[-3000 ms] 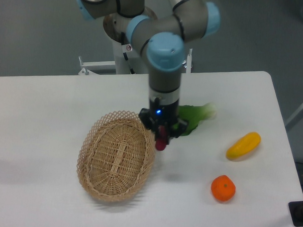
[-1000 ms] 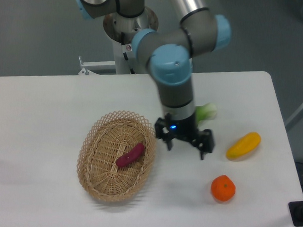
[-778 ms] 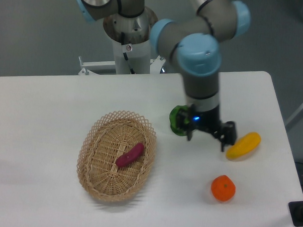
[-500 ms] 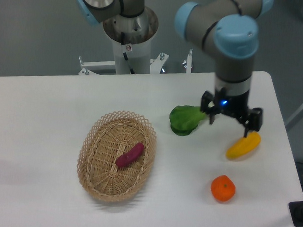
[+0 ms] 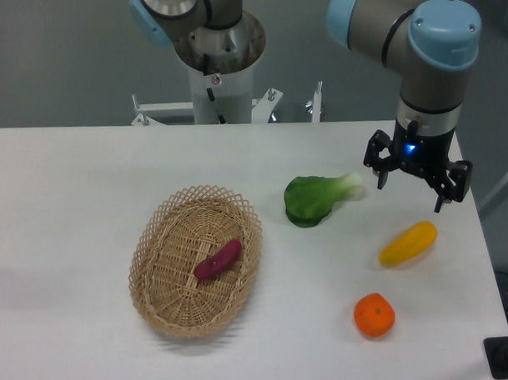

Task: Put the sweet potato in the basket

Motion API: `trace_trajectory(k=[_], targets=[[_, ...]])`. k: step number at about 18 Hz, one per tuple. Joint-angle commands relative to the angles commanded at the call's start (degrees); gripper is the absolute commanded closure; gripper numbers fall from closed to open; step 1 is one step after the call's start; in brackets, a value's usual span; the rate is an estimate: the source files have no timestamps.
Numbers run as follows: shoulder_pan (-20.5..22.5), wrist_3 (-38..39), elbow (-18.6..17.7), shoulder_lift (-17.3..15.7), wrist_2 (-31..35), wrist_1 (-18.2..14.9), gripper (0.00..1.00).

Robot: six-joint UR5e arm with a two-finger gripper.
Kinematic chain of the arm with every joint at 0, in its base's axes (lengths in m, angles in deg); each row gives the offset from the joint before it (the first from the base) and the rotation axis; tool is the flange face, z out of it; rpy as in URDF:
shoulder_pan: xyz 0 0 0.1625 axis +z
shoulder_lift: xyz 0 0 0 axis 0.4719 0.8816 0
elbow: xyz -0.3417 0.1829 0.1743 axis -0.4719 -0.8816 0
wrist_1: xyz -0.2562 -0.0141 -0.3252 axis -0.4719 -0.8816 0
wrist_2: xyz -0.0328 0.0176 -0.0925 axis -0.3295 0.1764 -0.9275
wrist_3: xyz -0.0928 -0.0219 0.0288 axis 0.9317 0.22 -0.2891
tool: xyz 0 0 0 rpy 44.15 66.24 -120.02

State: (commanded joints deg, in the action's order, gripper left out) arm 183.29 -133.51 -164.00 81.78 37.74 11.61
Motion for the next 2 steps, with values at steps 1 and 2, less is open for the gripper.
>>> trace_trajectory(k=[1,2], targets=[[0.0,0.0,0.0,0.0,0.1,0.0,0.00],[-0.1,0.1,0.0,0.0,0.1,0.1,0.00]])
